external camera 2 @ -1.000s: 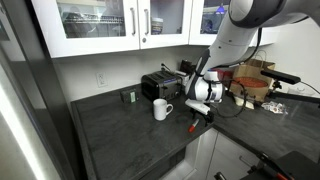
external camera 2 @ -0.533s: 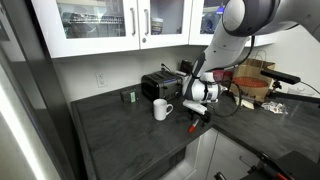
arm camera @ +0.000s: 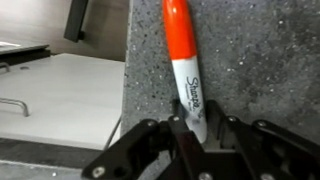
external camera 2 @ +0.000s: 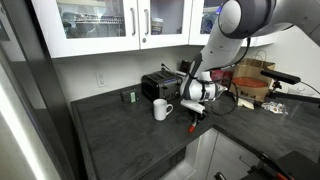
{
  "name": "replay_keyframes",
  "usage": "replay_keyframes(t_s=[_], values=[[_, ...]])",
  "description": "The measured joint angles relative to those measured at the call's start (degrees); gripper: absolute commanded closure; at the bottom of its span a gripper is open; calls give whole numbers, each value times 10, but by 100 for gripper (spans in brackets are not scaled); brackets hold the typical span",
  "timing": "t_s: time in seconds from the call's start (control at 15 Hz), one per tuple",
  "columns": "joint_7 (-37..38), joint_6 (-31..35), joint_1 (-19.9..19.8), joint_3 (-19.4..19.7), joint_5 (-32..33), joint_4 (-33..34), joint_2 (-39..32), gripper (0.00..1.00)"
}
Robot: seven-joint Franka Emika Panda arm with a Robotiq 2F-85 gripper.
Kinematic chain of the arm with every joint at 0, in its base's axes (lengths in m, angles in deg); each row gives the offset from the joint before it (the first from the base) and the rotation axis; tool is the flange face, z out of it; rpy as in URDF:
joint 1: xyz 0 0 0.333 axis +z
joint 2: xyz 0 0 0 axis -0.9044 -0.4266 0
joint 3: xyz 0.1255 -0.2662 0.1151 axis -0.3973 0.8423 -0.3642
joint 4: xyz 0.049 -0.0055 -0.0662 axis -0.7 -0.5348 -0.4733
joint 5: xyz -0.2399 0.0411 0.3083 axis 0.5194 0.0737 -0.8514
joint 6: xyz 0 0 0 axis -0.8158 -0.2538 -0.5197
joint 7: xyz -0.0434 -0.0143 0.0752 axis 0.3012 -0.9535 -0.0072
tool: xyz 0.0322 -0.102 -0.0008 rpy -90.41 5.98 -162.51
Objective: Put the marker in the mug
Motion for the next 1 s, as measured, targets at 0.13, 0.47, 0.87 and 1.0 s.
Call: replay_keyframes(t_s=[0.13,0.47,0.87,1.0], values=[[8,0,24,21,4,-4,-1,95],[72,33,136,116,54,-30,0,94],[193,97,345,272,98,-100,11,94],[242,103,434,341,100,-134,5,94]])
